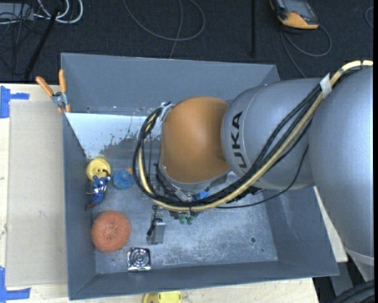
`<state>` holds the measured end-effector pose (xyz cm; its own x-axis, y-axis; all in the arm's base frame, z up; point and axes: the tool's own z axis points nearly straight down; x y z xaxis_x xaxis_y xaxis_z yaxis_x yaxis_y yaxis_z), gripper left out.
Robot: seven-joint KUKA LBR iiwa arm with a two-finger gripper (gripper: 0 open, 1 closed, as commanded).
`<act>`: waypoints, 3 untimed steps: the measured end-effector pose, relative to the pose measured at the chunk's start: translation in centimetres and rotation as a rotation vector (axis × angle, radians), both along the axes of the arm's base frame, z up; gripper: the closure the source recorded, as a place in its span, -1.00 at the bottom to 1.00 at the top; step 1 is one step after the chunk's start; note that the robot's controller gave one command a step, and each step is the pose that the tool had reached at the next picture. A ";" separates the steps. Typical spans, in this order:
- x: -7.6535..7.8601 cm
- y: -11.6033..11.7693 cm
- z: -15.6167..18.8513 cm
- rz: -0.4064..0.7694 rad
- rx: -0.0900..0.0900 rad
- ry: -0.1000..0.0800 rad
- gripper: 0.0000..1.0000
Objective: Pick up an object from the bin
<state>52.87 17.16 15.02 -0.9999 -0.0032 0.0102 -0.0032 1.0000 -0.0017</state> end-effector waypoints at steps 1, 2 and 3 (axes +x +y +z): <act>0.2 -0.1 0.5 -0.006 0.001 -0.008 1.00; 0.2 -0.2 0.5 -0.007 0.001 -0.008 -1.00; 0.2 -0.2 0.5 -0.008 0.001 -0.008 -1.00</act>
Offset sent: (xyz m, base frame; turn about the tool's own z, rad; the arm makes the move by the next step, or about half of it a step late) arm 0.0000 0.0000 0.0000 0.0000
